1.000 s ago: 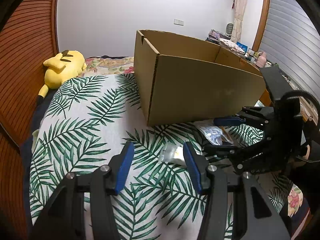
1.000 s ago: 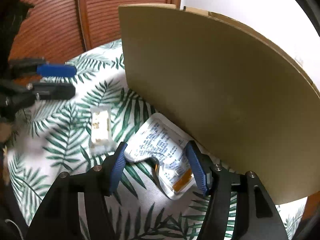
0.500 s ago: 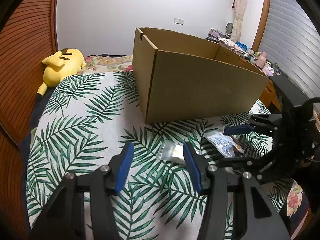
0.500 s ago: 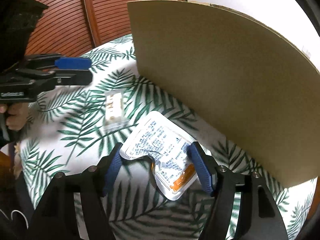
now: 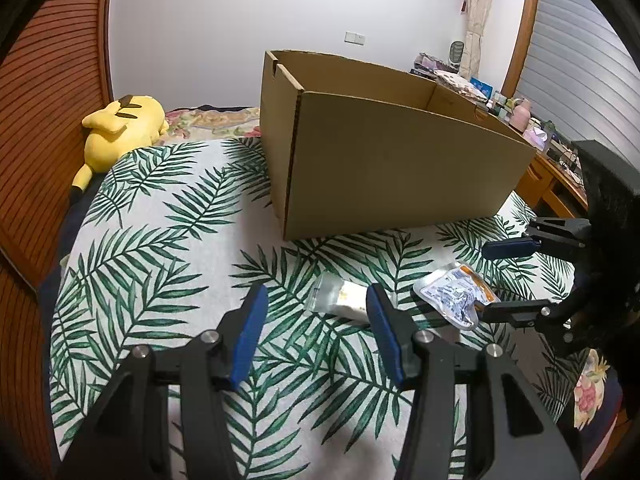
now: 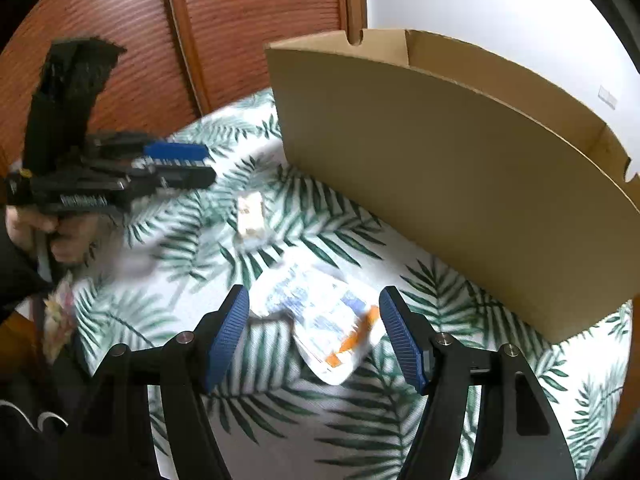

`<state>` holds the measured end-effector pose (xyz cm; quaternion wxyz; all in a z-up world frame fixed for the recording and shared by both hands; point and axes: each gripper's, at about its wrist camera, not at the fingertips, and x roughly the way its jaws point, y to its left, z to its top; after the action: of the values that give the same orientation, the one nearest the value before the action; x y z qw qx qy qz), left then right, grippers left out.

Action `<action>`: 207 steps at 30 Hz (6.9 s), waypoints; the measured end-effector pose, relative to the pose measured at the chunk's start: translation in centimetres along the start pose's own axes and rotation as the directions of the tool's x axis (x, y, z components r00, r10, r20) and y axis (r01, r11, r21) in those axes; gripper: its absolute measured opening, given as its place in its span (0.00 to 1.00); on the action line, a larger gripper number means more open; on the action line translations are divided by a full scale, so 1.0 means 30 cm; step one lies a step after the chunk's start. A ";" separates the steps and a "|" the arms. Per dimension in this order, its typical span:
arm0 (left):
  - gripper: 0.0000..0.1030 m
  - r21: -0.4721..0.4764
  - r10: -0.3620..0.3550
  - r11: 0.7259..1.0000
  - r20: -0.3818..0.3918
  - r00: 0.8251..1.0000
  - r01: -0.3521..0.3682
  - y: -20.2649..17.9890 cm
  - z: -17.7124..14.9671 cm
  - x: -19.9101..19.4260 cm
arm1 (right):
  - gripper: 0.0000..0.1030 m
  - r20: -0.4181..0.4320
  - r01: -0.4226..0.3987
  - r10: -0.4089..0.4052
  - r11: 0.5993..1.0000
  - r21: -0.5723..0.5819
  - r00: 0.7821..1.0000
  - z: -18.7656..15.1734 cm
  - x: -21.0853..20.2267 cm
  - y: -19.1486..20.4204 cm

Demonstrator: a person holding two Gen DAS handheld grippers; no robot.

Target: Organize snacks

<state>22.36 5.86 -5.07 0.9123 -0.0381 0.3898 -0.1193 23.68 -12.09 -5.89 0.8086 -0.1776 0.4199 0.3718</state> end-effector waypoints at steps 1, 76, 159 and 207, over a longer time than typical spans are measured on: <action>0.50 0.000 -0.002 1.000 -0.001 1.000 0.002 -0.002 0.000 0.000 | 0.67 -0.011 0.017 -0.017 1.000 -0.017 1.000 -0.005 0.009 0.003; 0.49 -0.095 0.160 0.977 -0.273 0.949 -0.193 -0.082 0.092 0.285 | 0.57 0.020 0.070 -0.072 0.995 0.067 0.997 -0.034 0.070 -0.004; 0.23 0.090 0.038 0.995 0.130 0.991 -0.050 -0.248 0.604 0.135 | 0.56 0.218 0.228 -0.302 0.924 0.309 0.928 0.297 -0.163 -0.358; 0.50 0.102 0.193 0.969 0.257 0.947 -0.225 -0.410 -0.021 -0.517 | 0.73 0.346 0.291 -0.472 0.838 0.461 0.811 -0.138 -0.631 0.227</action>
<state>9.23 -2.21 7.38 0.9615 0.0486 0.2672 -0.0411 9.30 -18.63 7.21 0.9602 -0.0068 0.2426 0.1384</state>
